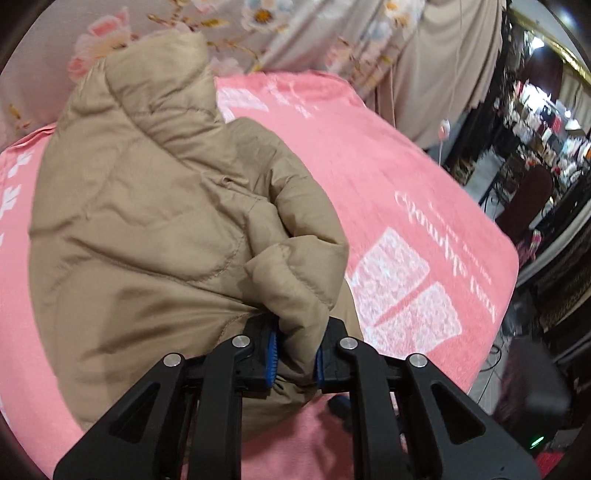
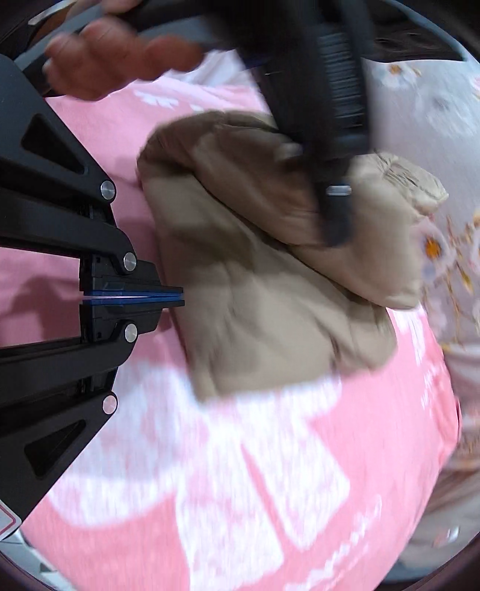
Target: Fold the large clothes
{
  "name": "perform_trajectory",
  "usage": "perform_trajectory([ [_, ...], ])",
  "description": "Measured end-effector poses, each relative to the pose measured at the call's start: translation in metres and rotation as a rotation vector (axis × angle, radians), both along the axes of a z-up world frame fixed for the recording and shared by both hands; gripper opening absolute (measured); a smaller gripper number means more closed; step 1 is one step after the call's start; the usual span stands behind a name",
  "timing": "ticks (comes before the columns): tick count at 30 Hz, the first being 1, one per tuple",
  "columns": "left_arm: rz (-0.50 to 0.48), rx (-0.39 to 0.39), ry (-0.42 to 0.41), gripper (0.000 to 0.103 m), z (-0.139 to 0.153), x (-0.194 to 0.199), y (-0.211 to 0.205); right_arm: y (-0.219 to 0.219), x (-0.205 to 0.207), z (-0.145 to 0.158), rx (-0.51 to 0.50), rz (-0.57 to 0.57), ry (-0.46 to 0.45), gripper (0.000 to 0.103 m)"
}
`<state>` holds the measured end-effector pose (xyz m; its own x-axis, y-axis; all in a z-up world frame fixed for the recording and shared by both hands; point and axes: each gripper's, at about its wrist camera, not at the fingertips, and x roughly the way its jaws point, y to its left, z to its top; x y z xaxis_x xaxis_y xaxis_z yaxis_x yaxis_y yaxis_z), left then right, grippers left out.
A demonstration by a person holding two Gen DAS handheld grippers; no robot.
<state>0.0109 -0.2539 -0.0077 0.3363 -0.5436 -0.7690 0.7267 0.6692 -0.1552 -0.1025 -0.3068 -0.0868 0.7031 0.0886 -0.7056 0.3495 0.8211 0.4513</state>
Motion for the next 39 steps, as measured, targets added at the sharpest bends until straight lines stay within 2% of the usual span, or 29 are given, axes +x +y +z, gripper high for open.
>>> perform_trajectory([
  [5, -0.040, 0.029, 0.077, 0.013, -0.034, -0.007, -0.018, -0.028, -0.020, 0.001, -0.048, -0.088, 0.028, 0.000],
  [9, -0.037, 0.049, 0.062, 0.013, -0.045, -0.011, -0.027, -0.040, -0.027, 0.006, -0.043, -0.131, 0.022, 0.000],
  [12, -0.035, 0.051, 0.055, 0.015, -0.041, -0.012, -0.024, -0.038, -0.029, 0.022, -0.045, -0.143, -0.016, 0.009],
  [14, -0.035, 0.030, 0.059, 0.018, -0.033, -0.015, -0.018, -0.045, -0.031, 0.040, -0.049, -0.141, -0.060, 0.010],
  [16, -0.032, 0.001, 0.085, 0.023, -0.025, -0.017, -0.010, -0.051, -0.028, 0.068, -0.062, -0.134, -0.114, 0.018],
  [17, -0.032, -0.036, 0.118, 0.032, -0.016, -0.018, 0.001, -0.054, -0.024, 0.079, -0.069, -0.132, -0.135, 0.023],
  [18, -0.028, -0.064, 0.139, 0.039, -0.009, -0.018, 0.009, -0.056, -0.021, 0.092, -0.078, -0.130, -0.155, 0.034],
  [19, -0.019, -0.104, 0.158, 0.054, 0.000, -0.018, 0.020, -0.057, -0.017, 0.105, -0.084, -0.123, -0.177, 0.043],
  [20, -0.006, -0.181, 0.181, 0.068, 0.016, -0.017, 0.040, -0.064, -0.008, 0.114, -0.087, -0.114, -0.190, 0.044],
  [23, 0.036, -0.332, 0.168, 0.072, 0.054, -0.009, 0.087, -0.055, 0.014, 0.137, -0.072, -0.054, -0.218, 0.049],
  [24, 0.089, -0.358, 0.143, 0.072, 0.067, -0.001, 0.106, -0.052, 0.025, 0.142, -0.056, -0.038, -0.226, 0.053],
  [25, 0.138, -0.370, 0.121, 0.072, 0.076, 0.007, 0.119, -0.050, 0.032, 0.144, -0.045, -0.026, -0.226, 0.057],
  [28, 0.296, -0.375, 0.036, 0.072, 0.096, 0.039, 0.156, -0.046, 0.071, 0.149, -0.007, -0.002, -0.218, 0.058],
  [30, 0.362, -0.374, 0.017, 0.072, 0.101, 0.059, 0.171, -0.051, 0.102, 0.143, 0.032, -0.016, -0.199, 0.058],
  [34, 0.420, -0.343, -0.004, 0.072, 0.107, 0.085, 0.182, -0.061, 0.152, 0.123, 0.073, -0.038, -0.141, 0.056],
  [35, 0.422, -0.333, -0.006, 0.072, 0.105, 0.089, 0.175, -0.060, 0.158, 0.120, 0.078, -0.026, -0.133, 0.050],
  [36, 0.425, -0.317, -0.009, 0.072, 0.105, 0.095, 0.171, -0.059, 0.166, 0.118, 0.075, -0.017, -0.123, 0.024],
  [37, 0.428, -0.301, -0.012, 0.072, 0.104, 0.100, 0.167, -0.058, 0.168, 0.118, 0.072, -0.009, -0.128, 0.013],
  [39, 0.419, -0.266, -0.016, 0.072, 0.101, 0.105, 0.153, -0.062, 0.156, 0.123, 0.068, -0.021, -0.176, 0.007],
])
